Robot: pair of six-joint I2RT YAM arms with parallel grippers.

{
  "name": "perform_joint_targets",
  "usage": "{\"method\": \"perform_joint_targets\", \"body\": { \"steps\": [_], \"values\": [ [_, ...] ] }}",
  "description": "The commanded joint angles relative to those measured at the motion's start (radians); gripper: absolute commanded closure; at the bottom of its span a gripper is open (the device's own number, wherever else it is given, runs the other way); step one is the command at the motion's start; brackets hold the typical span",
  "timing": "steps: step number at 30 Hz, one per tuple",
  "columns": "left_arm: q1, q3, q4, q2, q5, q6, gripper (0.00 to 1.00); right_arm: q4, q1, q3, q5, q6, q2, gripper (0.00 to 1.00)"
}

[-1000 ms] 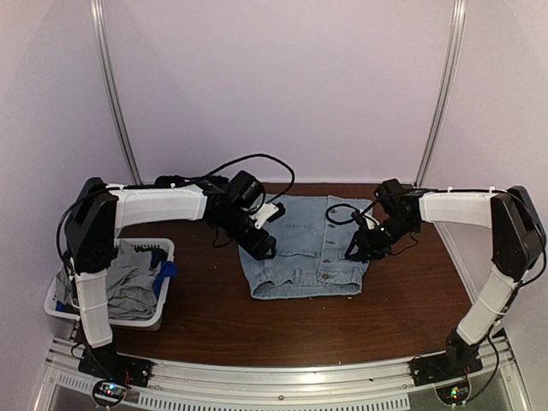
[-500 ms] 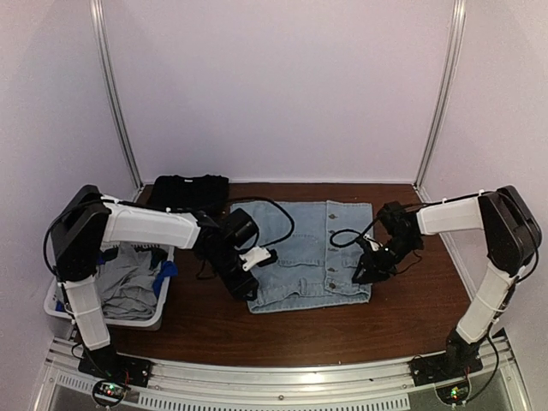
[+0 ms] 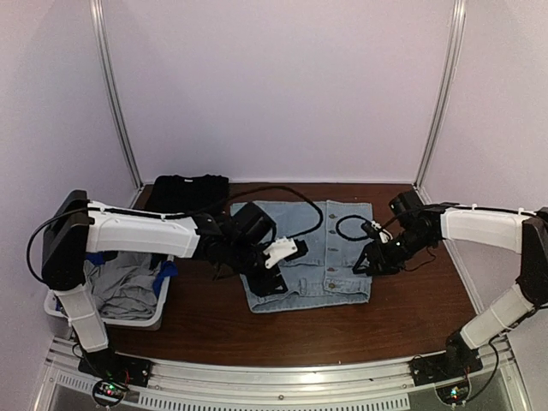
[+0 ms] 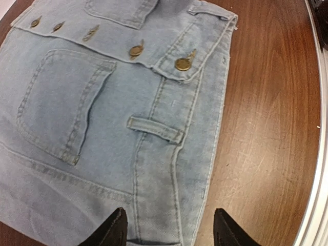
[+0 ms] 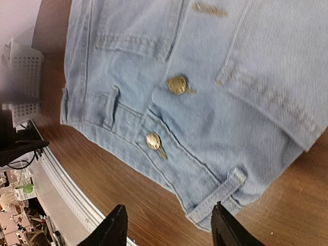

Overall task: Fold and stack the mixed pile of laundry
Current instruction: Rotate the flattened skirt at the center of the board.

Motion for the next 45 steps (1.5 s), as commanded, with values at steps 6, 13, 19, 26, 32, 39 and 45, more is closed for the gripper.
{"method": "perform_joint_targets", "body": {
  "steps": [6,13,19,26,32,39,45],
  "values": [
    [-0.088,0.146,0.084,0.178,-0.107,0.108,0.42,0.121,-0.018,-0.272,0.005,0.327,-0.175,0.36],
    [-0.094,0.181,0.054,0.239,-0.174,0.167,0.5,0.117,-0.067,-0.299,-0.005,0.326,-0.204,0.32],
    [-0.094,0.22,0.017,0.27,-0.116,0.235,0.5,0.093,-0.073,-0.317,-0.032,0.301,-0.167,0.3],
    [-0.096,0.277,-0.018,0.326,-0.198,0.249,0.59,0.151,-0.083,-0.369,-0.047,0.327,-0.166,0.28],
    [-0.097,0.299,-0.048,0.335,-0.15,0.28,0.57,0.158,-0.09,-0.362,-0.053,0.316,-0.143,0.27],
    [-0.1,0.284,-0.078,0.346,-0.173,0.306,0.57,0.18,-0.091,-0.364,-0.057,0.31,-0.112,0.26],
    [-0.101,0.323,-0.105,0.328,-0.202,0.301,1.0,0.182,-0.092,-0.35,-0.055,0.298,-0.09,0.26]
  ]
}}
